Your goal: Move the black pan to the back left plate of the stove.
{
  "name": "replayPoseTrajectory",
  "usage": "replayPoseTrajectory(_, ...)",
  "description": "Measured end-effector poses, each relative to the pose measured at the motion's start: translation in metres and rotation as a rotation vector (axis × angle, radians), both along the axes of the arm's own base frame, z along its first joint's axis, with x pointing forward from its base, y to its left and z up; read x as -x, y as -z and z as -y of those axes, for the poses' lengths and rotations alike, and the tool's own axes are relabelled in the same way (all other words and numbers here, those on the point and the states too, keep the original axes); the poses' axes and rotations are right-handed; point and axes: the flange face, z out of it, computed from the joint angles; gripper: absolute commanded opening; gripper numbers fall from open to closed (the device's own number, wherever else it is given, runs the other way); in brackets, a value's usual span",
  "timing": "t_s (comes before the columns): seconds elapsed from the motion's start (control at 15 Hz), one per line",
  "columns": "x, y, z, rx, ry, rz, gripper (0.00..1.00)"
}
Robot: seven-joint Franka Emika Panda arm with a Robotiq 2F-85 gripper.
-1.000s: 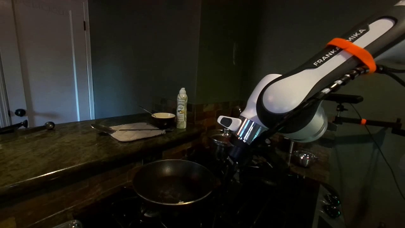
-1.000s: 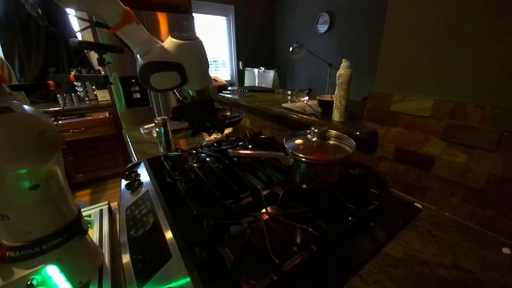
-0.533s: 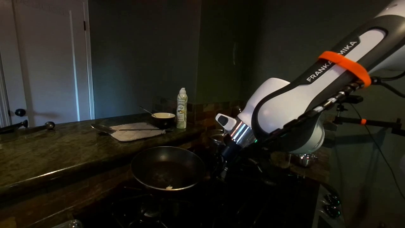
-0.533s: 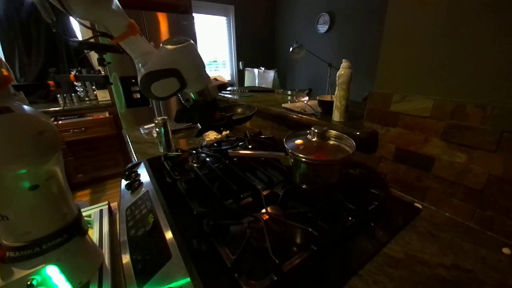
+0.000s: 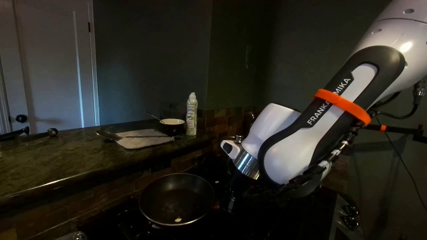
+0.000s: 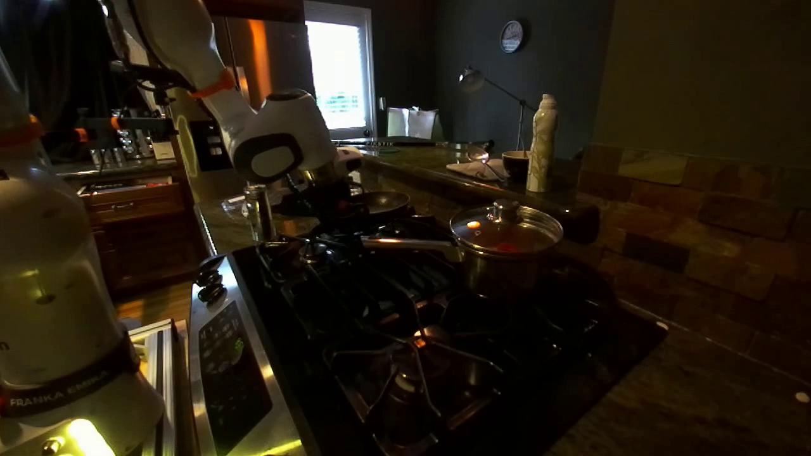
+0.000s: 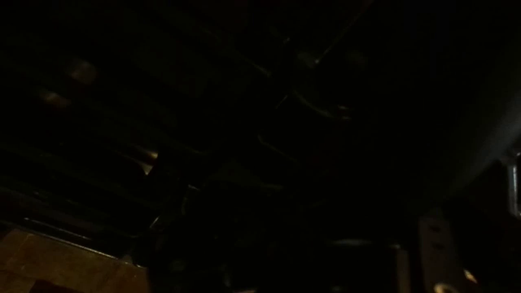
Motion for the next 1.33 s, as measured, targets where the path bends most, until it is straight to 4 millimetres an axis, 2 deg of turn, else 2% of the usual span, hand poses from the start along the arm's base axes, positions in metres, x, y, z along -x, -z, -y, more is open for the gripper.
replayPoseTrajectory(0.2,-0.007,0.001,0.002,0.011,0.014,-0.002,0.00)
replayPoseTrajectory(0.47,-0.016,-0.007,-0.001,0.026,0.017,0.019,0.00)
replayPoseTrajectory(1.33,-0.031,-0.013,-0.029,0.034,0.008,-0.006,0.00)
